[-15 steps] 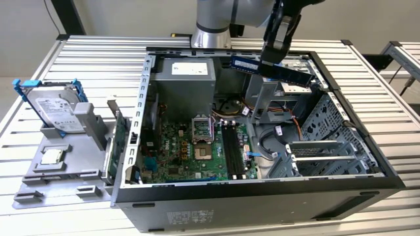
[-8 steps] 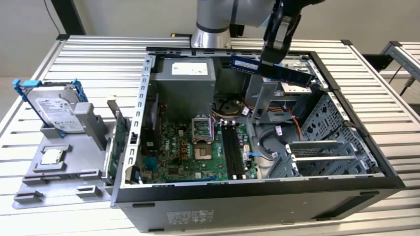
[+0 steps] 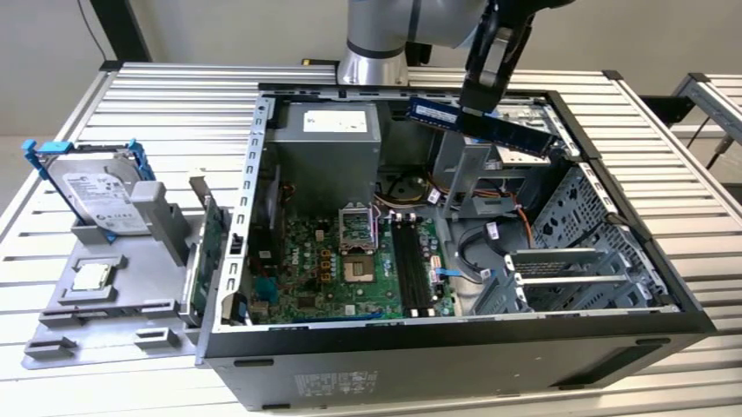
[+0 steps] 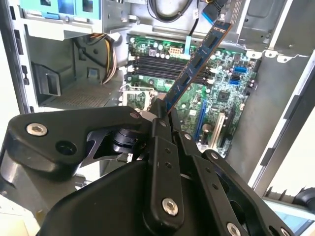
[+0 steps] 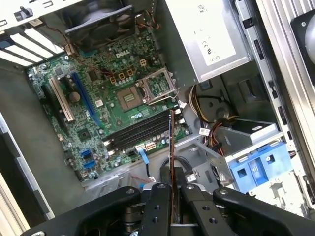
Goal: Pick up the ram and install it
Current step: 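Insert the ram into the slot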
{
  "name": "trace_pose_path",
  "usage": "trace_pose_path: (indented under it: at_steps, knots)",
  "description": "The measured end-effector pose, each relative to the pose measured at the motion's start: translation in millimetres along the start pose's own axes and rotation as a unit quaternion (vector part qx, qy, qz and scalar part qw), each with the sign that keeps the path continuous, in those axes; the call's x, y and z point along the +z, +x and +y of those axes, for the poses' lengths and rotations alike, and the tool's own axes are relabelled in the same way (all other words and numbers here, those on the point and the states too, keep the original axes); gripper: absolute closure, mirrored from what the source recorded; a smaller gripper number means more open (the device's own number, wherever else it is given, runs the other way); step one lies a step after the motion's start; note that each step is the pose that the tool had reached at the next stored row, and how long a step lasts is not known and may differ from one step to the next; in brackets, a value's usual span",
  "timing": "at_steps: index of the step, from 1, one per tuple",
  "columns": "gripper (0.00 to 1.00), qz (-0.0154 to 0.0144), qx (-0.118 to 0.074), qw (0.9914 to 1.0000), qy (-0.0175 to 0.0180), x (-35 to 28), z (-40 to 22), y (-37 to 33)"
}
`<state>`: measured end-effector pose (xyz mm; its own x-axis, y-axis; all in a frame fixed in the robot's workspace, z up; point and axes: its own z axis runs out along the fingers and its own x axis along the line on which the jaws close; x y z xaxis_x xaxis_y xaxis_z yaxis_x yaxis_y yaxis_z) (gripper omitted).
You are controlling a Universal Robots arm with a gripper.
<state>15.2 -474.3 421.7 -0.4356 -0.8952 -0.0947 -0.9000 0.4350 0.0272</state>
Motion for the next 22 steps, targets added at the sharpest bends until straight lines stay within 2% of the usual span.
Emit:
trace_pose_path:
  at_steps: [6,11,18,22]
  knots:
    - [1.00,-0.0008,0.027,0.99964,0.0025,0.1,0.0,0.0]
    - [1.00,-0.0014,0.049,0.99881,0.0046,0.0,0.0,0.0]
    - [1.00,-0.0022,0.078,0.99691,0.0074,0.0,0.0,0.0]
    - [1.00,-0.0026,0.094,0.99549,0.0090,0.0,0.0,0.0]
